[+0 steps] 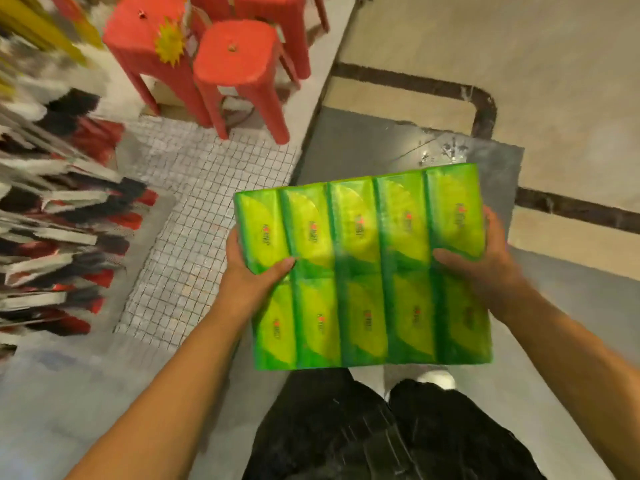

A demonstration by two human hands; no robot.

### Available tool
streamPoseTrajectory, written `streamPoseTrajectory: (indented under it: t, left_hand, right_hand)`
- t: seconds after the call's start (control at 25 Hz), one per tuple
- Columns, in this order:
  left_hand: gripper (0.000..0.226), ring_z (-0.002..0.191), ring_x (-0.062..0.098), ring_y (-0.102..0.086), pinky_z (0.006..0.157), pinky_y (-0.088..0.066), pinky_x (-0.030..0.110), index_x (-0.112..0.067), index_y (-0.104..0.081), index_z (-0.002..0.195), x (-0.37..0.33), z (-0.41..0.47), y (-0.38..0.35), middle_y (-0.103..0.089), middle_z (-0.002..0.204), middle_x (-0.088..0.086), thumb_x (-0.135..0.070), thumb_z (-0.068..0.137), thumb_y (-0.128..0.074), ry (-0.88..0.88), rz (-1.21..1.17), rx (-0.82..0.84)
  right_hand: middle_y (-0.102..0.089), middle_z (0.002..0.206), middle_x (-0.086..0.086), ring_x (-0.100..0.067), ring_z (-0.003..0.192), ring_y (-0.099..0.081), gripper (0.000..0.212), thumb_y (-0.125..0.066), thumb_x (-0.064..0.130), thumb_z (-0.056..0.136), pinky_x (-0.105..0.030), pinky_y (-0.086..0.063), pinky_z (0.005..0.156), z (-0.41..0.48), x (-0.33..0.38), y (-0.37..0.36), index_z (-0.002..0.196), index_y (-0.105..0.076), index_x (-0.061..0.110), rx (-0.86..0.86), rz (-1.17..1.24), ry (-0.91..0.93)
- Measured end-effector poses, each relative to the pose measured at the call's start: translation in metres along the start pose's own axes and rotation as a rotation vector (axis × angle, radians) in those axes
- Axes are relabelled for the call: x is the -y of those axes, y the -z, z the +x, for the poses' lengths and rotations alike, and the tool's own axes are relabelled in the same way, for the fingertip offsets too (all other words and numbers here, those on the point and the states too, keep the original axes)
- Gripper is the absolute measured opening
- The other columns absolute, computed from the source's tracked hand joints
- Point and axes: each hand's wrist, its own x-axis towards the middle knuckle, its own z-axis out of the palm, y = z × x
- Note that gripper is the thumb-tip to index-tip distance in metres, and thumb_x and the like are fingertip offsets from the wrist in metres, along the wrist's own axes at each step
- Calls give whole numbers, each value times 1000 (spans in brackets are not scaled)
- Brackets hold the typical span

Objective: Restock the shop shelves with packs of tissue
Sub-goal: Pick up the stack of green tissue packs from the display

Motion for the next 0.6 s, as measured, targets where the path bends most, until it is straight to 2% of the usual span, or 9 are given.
streamPoseTrajectory:
  t: [0.08, 0.2, 0.28, 0.36, 0.48, 0.6]
  left_hand:
    - [94, 107, 1, -56, 91, -48, 34, -41, -26, 138, -35, -12, -72, -55, 120, -16, -35, 65, -84, -48, 12, 88]
    - [99, 109, 12, -62, 95, -50, 42, -41, -33, 134, -78, -30, -173, -59, 124, -8, -49, 53, -88, -120, 16, 193]
    - [97, 106, 11, -63, 93, -51, 42, -41, -32, 133, -108, -50, -247, -60, 122, -7, -48, 53, -86, -174, 44, 298]
    - [98, 105, 12, -63, 92, -52, 42, -44, -27, 136, -141, -70, -320, -59, 123, -5, -47, 57, -85, -208, 86, 417]
    - [94, 106, 13, -62, 92, -51, 41, -40, -26, 137, -182, -93, -413, -58, 126, -2, -43, 63, -85, -259, 82, 582]
    - [91, 106, 12, -63, 93, -51, 46, -40, -27, 142, -219, -108, -511, -60, 123, -7, -36, 69, -82, -308, 60, 748]
  right_hand:
    - [-55, 131, 0, -19, 113, -60, 126, -89, 51, 41, -49, -50, 95, -29, -13, 80, 147, -25, 28, -139, -4, 1]
    - [-57, 125, 6, -13, 109, -61, 105, -82, 33, 56, -36, -52, 89, -70, -31, 182, 145, -27, 26, -281, 54, 52]
    - [-58, 117, 15, -8, 105, -61, 100, -81, 36, 57, -26, -52, 81, -103, -39, 253, 143, -31, 29, -412, 97, 53]
    - [-59, 113, 16, -12, 105, -62, 96, -82, 37, 57, -31, -53, 82, -133, -50, 320, 139, -33, 32, -541, 146, 32]
    - [-59, 115, 13, -15, 107, -61, 84, -87, 26, 66, -46, -50, 95, -160, -61, 396, 133, -36, 36, -683, 182, 39]
    - [-59, 112, 14, -8, 100, -62, 77, -83, 23, 68, -37, -50, 93, -179, -68, 467, 126, -36, 41, -840, 255, 37]
